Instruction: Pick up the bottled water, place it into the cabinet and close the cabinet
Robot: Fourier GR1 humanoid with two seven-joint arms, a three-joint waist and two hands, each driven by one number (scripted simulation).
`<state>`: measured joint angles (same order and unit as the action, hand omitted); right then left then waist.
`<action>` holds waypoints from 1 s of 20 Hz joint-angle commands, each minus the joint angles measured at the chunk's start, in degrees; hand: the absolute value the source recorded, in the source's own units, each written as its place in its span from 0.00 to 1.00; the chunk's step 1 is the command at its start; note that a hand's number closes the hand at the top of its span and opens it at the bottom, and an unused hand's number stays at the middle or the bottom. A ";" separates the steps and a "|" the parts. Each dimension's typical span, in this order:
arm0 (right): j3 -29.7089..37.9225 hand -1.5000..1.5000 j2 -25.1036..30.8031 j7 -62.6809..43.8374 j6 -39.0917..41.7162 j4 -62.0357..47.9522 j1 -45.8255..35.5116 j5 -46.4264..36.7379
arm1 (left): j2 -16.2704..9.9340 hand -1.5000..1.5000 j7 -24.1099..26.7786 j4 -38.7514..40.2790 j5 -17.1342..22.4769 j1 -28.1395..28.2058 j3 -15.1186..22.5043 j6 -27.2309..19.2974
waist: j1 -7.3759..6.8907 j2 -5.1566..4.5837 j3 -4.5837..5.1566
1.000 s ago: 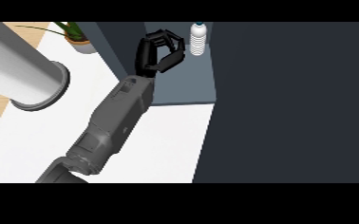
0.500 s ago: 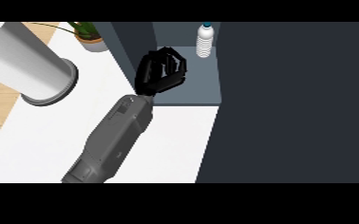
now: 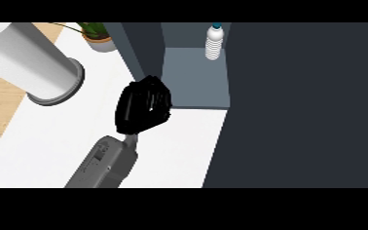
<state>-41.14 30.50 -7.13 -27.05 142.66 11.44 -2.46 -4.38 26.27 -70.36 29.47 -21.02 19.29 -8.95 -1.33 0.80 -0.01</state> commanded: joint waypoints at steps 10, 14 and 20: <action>-8.29 1.00 1.28 -11.04 9.85 7.20 -8.52 2.69 | -11.63 1.00 -1.84 -32.07 1.70 30.27 3.10 2.49 | -0.64 -0.41 0.13; -13.10 1.00 -4.14 -13.53 8.74 4.20 -12.28 -0.77 | -11.87 1.00 -0.86 -40.09 -0.20 37.00 5.51 0.41 | -0.38 -0.24 0.15; -11.73 1.00 -10.34 -20.84 6.51 1.94 -18.86 -1.55 | -18.59 1.00 1.53 -46.65 3.43 47.18 0.19 5.70 | -0.26 -0.37 0.17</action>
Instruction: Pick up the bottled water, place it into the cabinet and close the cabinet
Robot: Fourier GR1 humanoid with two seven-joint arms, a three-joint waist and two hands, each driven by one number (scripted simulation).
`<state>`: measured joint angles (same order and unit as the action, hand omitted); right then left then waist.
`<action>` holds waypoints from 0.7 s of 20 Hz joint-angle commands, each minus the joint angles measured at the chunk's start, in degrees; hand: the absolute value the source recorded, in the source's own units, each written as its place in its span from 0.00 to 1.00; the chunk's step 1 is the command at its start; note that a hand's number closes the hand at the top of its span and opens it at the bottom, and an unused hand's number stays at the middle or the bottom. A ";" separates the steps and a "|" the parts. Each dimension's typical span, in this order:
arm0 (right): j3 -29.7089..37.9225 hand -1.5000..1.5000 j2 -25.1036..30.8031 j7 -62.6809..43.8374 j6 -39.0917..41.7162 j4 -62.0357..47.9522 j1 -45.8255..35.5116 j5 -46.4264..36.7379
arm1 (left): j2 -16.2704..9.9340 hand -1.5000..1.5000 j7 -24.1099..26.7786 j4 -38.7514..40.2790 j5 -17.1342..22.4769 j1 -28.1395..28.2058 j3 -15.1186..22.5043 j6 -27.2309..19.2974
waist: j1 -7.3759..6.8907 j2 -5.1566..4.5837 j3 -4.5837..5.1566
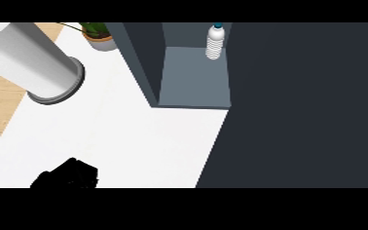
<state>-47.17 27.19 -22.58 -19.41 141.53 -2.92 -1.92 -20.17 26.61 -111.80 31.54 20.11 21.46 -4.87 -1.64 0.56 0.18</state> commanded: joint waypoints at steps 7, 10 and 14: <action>-1.19 1.00 -20.94 -18.63 -3.14 -3.72 -20.67 -6.33 | -5.73 1.00 5.03 -6.50 4.30 13.64 -7.43 6.78 | 0.22 -0.15 0.02; 5.56 1.00 -26.72 -17.20 -2.81 -14.76 -27.92 -4.10 | -8.35 1.00 4.65 -7.02 8.00 15.52 -11.24 11.04 | -0.11 -0.46 -0.06; 11.01 1.00 -27.01 -17.81 -5.48 -20.71 -33.91 0.73 | -9.01 1.00 4.56 -11.44 9.92 20.95 -13.54 12.31 | -0.07 -0.53 -0.14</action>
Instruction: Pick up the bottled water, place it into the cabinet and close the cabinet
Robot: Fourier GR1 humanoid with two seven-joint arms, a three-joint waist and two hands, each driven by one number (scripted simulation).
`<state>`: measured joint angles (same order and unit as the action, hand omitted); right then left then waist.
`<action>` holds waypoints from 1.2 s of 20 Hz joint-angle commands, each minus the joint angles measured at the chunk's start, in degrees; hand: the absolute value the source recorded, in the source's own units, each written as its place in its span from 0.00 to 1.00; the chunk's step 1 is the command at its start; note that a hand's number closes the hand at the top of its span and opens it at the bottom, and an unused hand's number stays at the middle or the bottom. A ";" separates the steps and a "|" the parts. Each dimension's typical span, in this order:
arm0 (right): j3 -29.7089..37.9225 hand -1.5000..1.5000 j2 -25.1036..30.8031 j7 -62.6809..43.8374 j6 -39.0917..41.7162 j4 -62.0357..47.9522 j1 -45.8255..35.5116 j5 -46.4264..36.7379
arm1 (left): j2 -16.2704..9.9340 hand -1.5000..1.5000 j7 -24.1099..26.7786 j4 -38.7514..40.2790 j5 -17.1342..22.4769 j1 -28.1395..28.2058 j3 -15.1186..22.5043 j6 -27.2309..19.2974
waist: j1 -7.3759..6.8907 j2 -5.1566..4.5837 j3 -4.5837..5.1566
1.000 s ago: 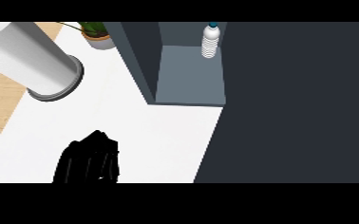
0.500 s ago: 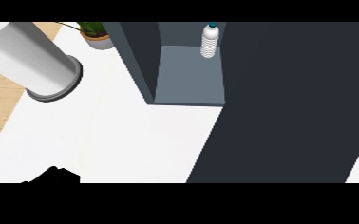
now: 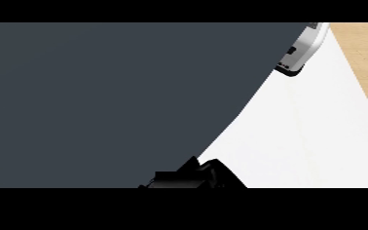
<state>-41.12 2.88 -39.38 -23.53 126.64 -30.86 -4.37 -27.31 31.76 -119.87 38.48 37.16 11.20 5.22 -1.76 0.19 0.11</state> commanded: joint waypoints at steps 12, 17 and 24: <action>23.05 1.00 -2.86 13.32 11.60 -34.01 -17.12 13.82 | -2.47 1.00 0.89 0.86 5.26 5.96 -10.96 10.27 | 0.08 -0.44 -0.11; 25.38 1.00 -2.86 18.84 14.38 -43.14 -19.12 13.87 | -1.76 1.00 1.25 7.12 6.62 5.21 -13.18 14.88 | 0.49 -0.37 -0.07; 30.39 1.00 -1.47 22.06 18.31 -54.69 -23.47 13.78 | -2.41 1.00 -1.14 4.61 8.42 4.08 -14.93 14.71 | -0.08 -0.80 -0.07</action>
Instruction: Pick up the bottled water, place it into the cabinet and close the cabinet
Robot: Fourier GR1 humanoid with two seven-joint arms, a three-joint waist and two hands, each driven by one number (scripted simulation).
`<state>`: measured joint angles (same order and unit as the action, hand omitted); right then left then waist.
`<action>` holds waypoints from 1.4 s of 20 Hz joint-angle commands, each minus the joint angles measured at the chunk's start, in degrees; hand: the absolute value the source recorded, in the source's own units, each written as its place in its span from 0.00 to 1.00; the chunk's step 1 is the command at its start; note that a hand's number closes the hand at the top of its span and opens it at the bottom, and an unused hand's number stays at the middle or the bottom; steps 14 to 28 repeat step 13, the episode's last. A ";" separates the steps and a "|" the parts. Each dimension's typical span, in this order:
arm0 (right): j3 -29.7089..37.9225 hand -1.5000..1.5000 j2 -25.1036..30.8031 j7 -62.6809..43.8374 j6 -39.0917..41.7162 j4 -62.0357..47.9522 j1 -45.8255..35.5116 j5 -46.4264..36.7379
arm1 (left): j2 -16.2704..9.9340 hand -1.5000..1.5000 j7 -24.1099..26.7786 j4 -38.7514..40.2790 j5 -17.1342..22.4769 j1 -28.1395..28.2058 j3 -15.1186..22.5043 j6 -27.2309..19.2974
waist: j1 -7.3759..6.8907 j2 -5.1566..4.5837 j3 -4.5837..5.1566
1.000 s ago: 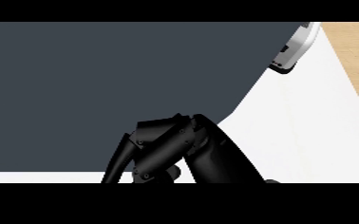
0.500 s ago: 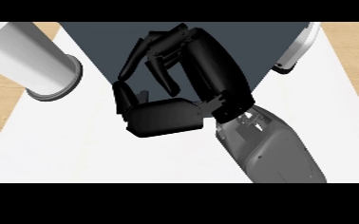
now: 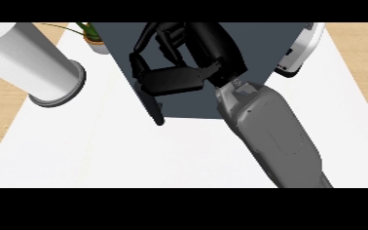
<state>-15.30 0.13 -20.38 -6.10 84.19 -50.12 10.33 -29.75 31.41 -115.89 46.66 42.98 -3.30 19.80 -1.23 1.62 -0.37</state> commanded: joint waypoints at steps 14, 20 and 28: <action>5.43 1.00 2.64 6.81 0.58 -16.58 -1.96 -2.73 | -0.25 1.00 -2.74 -0.06 0.92 -3.99 0.70 0.80 | -1.81 -2.96 0.48; 5.43 1.00 2.64 6.81 0.58 -16.58 -1.96 -2.73 | -0.25 1.00 -2.74 -0.06 0.92 -3.99 0.70 0.80 | -1.81 -2.96 0.48; 5.43 1.00 2.64 6.81 0.58 -16.58 -1.96 -2.73 | -0.25 1.00 -2.74 -0.06 0.92 -3.99 0.70 0.80 | -1.81 -2.96 0.48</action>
